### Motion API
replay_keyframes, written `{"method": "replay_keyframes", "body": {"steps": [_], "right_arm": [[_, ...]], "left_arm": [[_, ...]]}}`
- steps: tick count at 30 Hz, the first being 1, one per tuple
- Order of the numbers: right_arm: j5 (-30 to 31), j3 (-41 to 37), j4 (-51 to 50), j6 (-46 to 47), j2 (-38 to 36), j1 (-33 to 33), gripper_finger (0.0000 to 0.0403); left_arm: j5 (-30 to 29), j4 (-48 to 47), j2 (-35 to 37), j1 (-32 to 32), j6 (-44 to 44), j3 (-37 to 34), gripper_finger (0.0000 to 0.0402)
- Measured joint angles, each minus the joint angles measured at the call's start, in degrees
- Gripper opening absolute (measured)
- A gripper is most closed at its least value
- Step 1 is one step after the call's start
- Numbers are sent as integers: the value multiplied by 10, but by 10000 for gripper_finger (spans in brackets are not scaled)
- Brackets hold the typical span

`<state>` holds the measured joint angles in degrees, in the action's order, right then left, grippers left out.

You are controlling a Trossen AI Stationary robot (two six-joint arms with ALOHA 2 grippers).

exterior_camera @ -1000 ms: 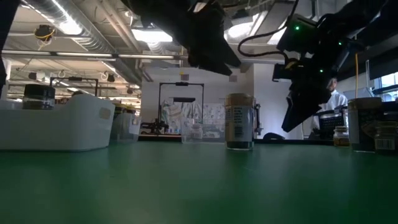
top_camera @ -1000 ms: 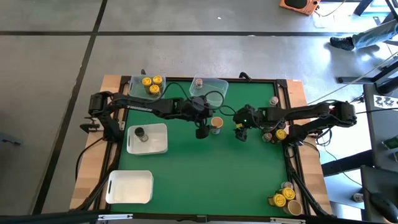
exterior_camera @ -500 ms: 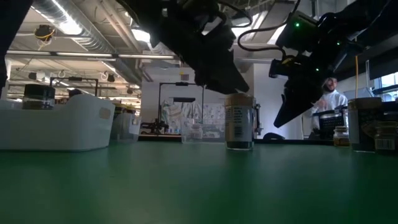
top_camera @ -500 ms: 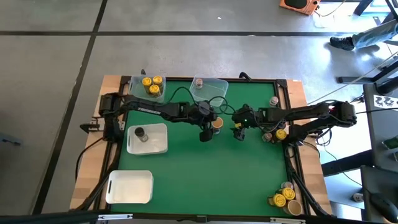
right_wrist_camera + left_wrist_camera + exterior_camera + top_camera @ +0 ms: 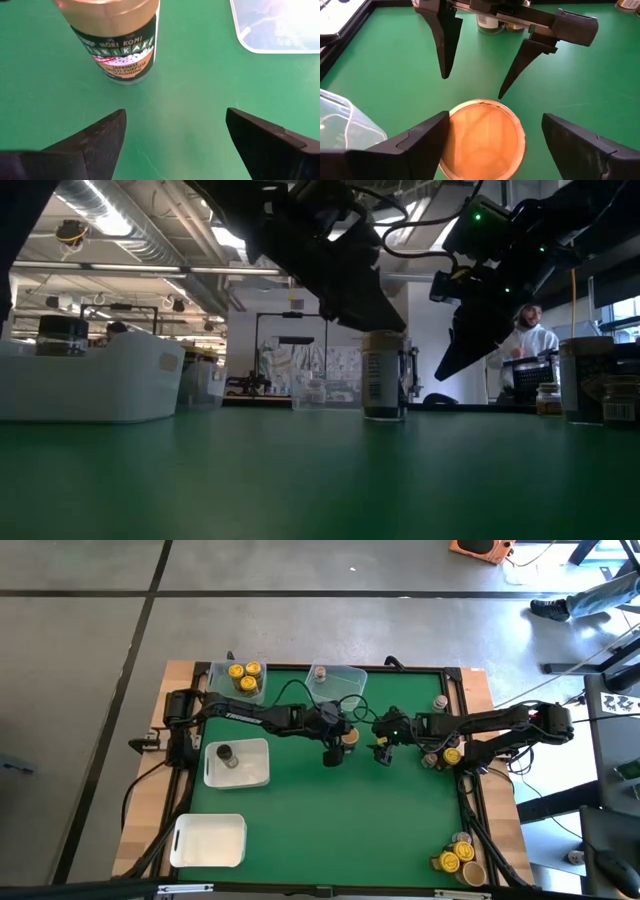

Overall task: Sort spices by type
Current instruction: Put the gold seasoning bottle into the bottom white bin

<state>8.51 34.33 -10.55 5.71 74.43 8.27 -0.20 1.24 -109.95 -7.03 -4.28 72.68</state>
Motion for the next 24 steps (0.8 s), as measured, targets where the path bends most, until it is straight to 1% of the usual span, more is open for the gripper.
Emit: {"method": "replay_keyframes", "body": {"steps": [9, 18, 21, 24], "right_arm": [[0, 0, 0, 0, 0, 0, 340], [-1, 0, 0, -1, 0, 0, 340], [-1, 0, 0, -1, 0, 0, 340], [-1, 0, 0, -2, 0, 0, 340]], "left_arm": [[0, -34, 1, 3, 1, 27, 315], [-14, -40, 1, -10, 4, 27, 315], [-13, -41, -9, -10, 5, 27, 315], [2, -41, -32, -9, 2, 27, 315]]}}
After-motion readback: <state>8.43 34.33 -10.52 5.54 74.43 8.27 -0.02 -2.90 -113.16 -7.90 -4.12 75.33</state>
